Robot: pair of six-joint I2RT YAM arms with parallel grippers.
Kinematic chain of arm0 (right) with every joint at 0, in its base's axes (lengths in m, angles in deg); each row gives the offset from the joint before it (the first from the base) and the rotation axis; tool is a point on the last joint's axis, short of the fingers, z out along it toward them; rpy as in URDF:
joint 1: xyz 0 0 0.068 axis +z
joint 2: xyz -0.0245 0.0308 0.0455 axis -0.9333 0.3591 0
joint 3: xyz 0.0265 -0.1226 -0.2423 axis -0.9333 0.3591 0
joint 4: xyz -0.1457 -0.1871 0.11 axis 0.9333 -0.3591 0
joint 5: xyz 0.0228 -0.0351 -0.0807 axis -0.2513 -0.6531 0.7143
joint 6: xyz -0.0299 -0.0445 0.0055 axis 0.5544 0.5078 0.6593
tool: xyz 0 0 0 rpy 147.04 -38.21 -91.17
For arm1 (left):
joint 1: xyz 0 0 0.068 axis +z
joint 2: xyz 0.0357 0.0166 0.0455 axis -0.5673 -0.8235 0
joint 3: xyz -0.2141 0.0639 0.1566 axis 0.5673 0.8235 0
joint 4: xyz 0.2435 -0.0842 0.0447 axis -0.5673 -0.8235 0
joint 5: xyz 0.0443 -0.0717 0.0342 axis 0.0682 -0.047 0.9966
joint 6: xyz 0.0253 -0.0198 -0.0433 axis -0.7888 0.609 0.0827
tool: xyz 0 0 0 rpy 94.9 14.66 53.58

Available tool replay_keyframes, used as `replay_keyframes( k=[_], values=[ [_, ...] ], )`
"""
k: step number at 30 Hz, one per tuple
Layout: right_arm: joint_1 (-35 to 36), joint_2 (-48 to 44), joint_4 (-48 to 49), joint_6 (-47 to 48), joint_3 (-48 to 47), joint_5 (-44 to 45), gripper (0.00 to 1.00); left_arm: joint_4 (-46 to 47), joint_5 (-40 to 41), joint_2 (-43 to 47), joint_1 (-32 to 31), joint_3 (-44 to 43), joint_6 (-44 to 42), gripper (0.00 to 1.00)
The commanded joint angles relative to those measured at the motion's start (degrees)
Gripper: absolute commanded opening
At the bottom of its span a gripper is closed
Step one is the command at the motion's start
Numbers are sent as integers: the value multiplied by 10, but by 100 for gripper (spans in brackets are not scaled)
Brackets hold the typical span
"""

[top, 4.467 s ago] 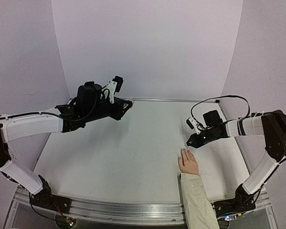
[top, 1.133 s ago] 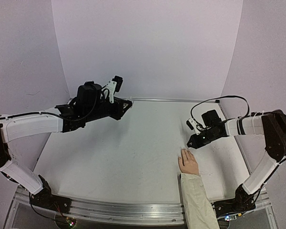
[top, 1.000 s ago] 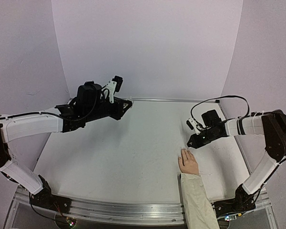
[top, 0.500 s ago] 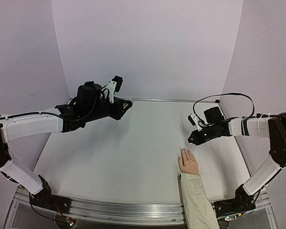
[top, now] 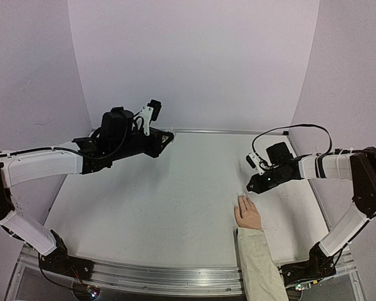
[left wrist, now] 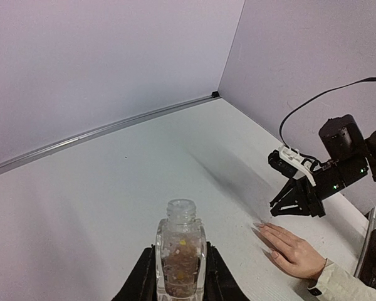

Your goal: Paint the nails

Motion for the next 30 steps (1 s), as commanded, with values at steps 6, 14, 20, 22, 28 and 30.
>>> replay_keyframes(
  k=[6,14,20,22,28,30],
  values=[
    [6,12,-10,-3,-6,4,0,17,5,23,3,-14,2,0],
    [7,17,-3,-9,-6,8,0,17,5,23,3,-14,3,0],
    [7,19,-4,-15,-6,13,0,17,5,24,3,-13,3,0],
    [7,20,-4,-15,-6,15,0,18,5,24,3,-12,4,0],
    [9,22,-3,-15,-8,12,0,18,6,25,3,-9,6,0],
    [9,25,-3,-15,-10,11,0,18,8,25,3,-9,6,0]
  ],
)
